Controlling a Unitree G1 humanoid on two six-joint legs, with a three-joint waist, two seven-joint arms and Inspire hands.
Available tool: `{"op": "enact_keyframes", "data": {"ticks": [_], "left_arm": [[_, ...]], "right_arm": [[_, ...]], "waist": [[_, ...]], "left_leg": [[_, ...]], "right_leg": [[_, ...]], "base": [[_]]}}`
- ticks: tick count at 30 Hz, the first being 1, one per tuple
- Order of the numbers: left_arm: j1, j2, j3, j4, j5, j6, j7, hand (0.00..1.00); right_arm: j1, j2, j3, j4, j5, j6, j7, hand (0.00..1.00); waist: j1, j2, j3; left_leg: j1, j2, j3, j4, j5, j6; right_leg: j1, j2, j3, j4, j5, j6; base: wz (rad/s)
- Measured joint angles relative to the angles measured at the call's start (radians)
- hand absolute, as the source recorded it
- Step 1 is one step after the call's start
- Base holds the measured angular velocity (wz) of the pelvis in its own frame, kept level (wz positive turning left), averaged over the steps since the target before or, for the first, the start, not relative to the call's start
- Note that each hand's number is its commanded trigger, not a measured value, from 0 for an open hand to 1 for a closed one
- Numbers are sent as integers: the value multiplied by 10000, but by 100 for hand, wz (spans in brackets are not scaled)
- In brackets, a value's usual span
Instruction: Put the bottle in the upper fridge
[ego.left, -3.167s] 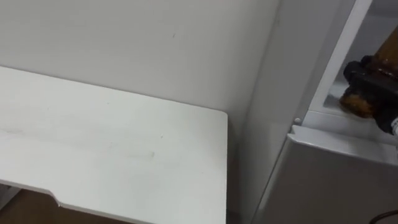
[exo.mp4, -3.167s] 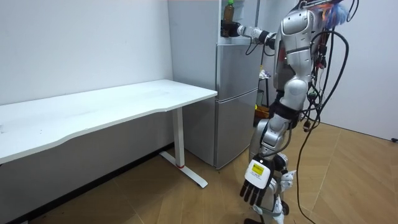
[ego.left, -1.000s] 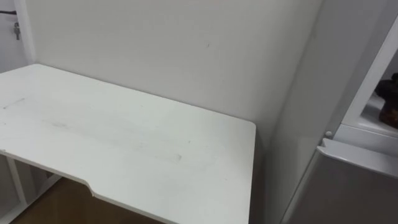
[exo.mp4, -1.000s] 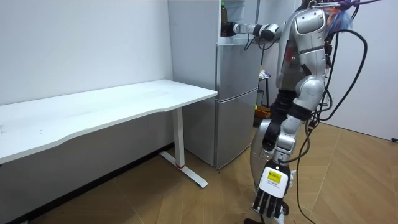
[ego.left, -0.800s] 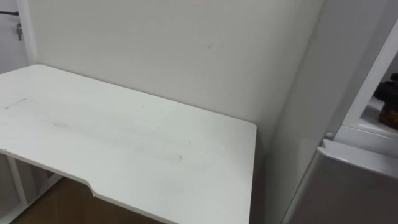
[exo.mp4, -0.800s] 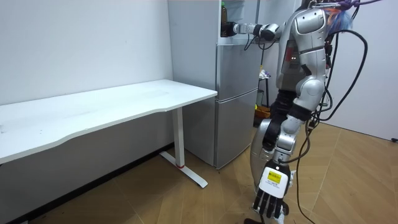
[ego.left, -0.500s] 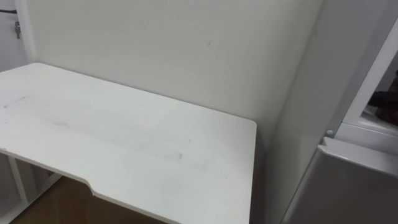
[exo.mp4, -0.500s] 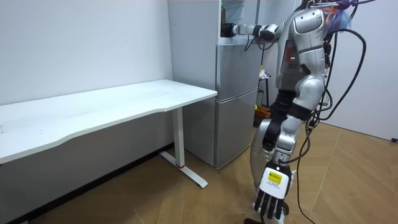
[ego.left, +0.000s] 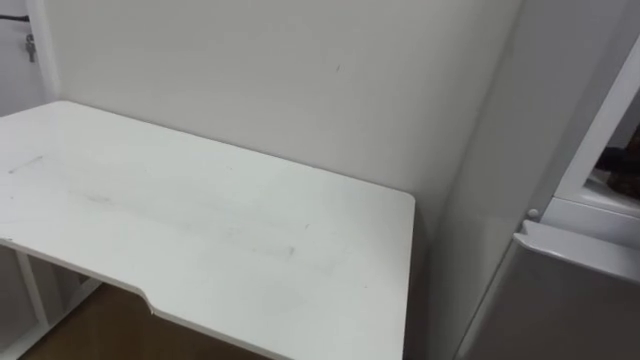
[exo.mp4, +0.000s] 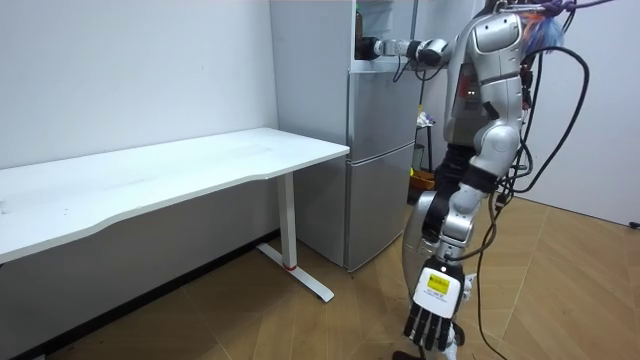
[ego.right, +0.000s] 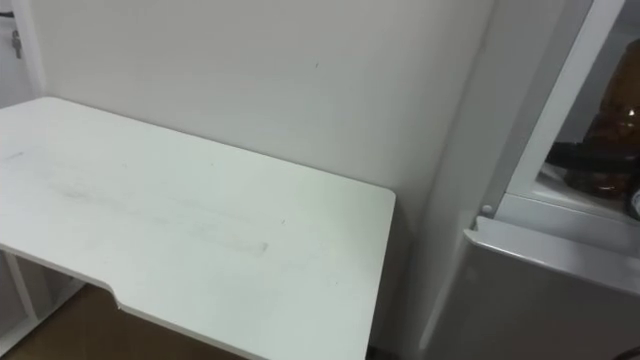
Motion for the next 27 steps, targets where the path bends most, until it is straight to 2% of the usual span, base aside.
{"op": "enact_keyframes", "data": {"ticks": [3,8,15,27], "left_arm": [[-25,0,-1,0,2,-4,0,0],[-69,-1,-3,8,3,5,0,0],[-132,0,-5,9,1,6,14,0],[-317,18,-126,18,-8,-5,279,0]], "right_arm": [[-2,-1,0,-7,-27,-5,4,0],[-1,-2,1,-7,-253,-5,135,0],[-1,-2,1,-23,-406,-4,316,0],[-19,-7,22,-273,165,-3,364,0]], "waist": [[-8,60,-34],[-58,57,-27],[-229,-90,74],[-408,-125,43]], "left_leg": [[6,-2,-3,-1,0,0],[-7,-7,-8,6,4,-1],[-64,-7,10,-23,3,-1],[-64,5,229,-32,5,3]], "right_leg": [[13,0,3,1,0,0],[24,-6,4,7,0,0],[-5,-5,7,8,0,1],[-137,-4,186,15,0,0]], "base": [[0],[0],[0],[-4]]}}
